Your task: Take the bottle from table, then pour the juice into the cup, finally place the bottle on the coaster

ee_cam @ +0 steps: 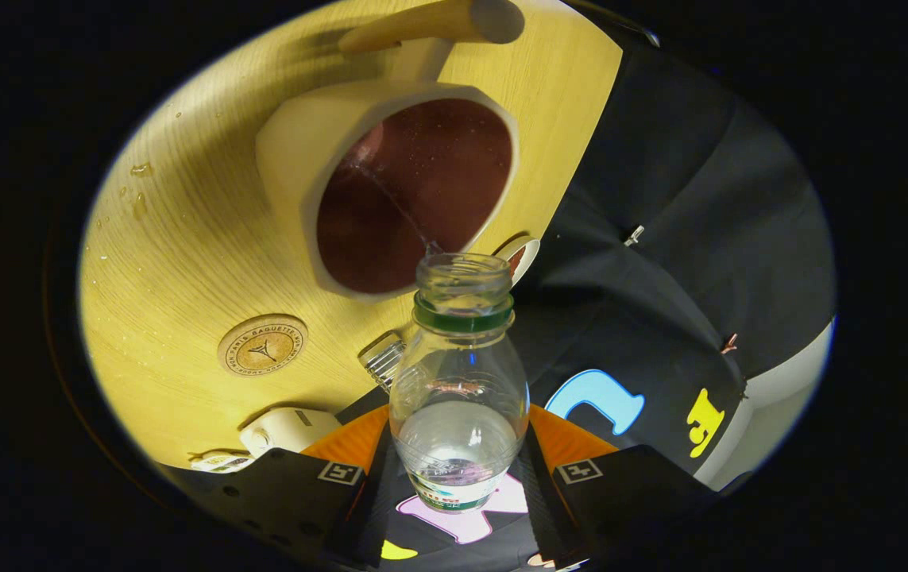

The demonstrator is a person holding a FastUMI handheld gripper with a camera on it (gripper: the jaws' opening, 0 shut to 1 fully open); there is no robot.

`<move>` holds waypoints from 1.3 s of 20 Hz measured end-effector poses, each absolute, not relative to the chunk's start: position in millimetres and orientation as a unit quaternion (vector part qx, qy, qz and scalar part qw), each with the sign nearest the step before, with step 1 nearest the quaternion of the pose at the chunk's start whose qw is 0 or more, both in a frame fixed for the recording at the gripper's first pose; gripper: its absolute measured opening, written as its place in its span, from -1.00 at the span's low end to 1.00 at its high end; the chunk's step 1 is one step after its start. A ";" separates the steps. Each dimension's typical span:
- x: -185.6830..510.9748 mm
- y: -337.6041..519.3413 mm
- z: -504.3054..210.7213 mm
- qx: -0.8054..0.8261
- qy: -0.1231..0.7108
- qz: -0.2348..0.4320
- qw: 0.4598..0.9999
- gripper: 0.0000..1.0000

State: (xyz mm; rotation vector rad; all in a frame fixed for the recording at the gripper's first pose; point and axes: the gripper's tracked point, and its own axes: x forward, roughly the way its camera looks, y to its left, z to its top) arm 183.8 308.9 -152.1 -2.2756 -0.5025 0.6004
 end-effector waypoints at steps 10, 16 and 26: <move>171.8 313.6 -146.9 -0.888 -0.217 0.233 0.331 0.46; 167.5 317.6 -150.3 -0.890 -0.221 0.236 0.323 0.46; 169.8 312.4 -149.4 -0.891 -0.206 0.233 0.330 0.46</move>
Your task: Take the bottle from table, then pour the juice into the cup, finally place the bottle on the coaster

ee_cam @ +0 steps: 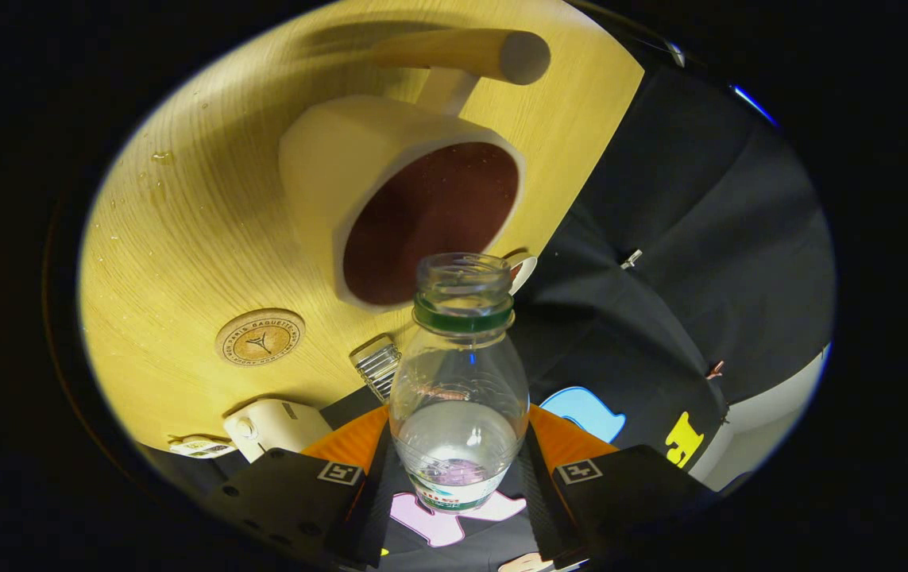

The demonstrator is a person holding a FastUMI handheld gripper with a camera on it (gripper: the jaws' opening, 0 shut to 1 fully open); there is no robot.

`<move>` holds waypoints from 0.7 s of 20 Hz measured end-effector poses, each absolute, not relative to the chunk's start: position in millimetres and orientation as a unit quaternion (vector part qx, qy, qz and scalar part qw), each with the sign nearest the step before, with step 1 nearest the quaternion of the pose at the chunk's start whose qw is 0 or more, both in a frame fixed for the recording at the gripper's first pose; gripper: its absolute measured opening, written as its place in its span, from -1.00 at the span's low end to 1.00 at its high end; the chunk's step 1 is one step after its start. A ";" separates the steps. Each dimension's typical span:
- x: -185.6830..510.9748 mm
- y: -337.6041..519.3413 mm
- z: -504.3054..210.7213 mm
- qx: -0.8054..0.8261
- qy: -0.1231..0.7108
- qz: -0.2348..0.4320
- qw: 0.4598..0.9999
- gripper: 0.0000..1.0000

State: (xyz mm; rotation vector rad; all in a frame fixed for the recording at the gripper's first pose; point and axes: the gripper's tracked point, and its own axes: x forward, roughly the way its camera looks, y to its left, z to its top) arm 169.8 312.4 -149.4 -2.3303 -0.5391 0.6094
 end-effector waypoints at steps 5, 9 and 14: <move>173.3 301.3 -138.1 -0.883 -0.184 0.227 0.368 0.46; 173.3 283.2 -118.6 -0.859 -0.141 0.221 0.441 0.46; 159.0 264.0 -76.6 -0.767 -0.068 0.215 0.601 0.47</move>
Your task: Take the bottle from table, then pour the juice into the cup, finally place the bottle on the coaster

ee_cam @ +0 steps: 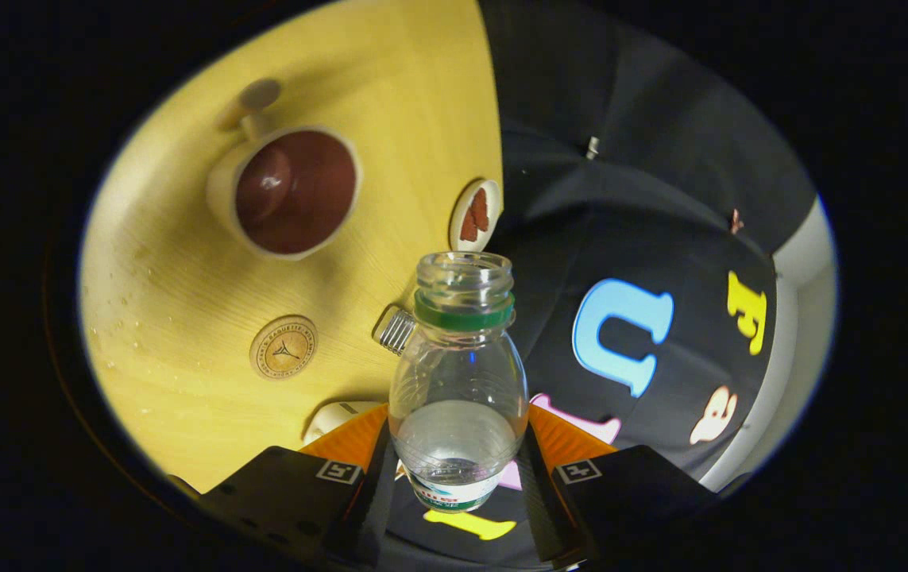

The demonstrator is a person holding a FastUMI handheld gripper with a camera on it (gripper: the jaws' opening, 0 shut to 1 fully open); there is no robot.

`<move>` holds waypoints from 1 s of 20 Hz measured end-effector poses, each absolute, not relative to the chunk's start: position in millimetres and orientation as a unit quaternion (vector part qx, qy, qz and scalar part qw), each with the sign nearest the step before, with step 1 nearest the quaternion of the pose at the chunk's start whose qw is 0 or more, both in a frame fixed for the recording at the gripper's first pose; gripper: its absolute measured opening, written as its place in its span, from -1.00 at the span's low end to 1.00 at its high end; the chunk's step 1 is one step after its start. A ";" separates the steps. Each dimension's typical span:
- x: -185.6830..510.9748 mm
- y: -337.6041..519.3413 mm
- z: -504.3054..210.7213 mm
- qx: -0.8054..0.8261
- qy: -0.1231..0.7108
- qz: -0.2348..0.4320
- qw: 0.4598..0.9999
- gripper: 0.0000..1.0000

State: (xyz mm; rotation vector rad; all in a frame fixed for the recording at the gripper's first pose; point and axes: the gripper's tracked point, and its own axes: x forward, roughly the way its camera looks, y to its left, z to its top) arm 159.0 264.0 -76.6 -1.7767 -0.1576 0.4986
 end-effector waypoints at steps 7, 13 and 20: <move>150.9 234.6 -31.8 -0.566 0.058 0.203 0.797 0.47; 157.7 207.7 -17.6 -0.366 0.131 0.200 0.899 0.47; 175.4 209.6 -9.6 -0.146 0.129 0.239 0.951 0.48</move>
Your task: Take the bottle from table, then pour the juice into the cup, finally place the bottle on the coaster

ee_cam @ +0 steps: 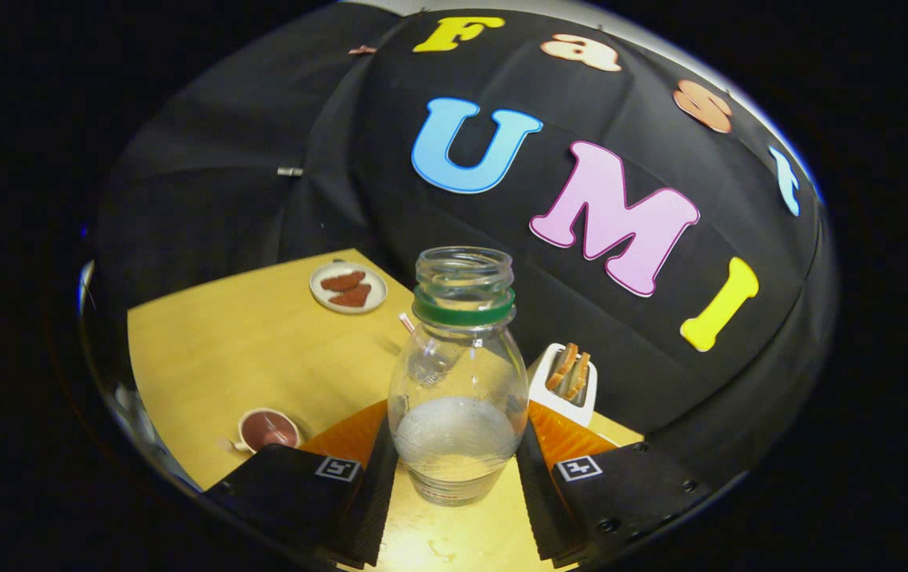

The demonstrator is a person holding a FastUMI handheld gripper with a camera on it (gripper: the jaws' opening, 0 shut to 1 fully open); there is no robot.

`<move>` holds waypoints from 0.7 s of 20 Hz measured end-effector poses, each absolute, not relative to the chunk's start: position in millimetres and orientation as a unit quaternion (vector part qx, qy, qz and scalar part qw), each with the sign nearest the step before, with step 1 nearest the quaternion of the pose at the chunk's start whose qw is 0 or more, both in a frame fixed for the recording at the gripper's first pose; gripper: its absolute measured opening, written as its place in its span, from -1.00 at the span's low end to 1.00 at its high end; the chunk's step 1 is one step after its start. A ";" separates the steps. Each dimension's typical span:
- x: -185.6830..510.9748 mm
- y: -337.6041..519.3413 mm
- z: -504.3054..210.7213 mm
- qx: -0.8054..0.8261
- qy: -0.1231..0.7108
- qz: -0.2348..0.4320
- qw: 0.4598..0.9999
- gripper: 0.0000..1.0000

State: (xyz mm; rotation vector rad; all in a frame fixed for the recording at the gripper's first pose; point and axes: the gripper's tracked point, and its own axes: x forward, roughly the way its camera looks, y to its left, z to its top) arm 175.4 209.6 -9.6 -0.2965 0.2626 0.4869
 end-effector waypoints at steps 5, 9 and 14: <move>188.1 214.3 -5.4 -0.084 0.065 0.257 0.961 0.47; 196.9 226.8 -33.9 -0.074 0.053 0.279 0.956 0.47; 233.4 234.1 -84.9 -0.079 0.073 0.284 0.953 0.50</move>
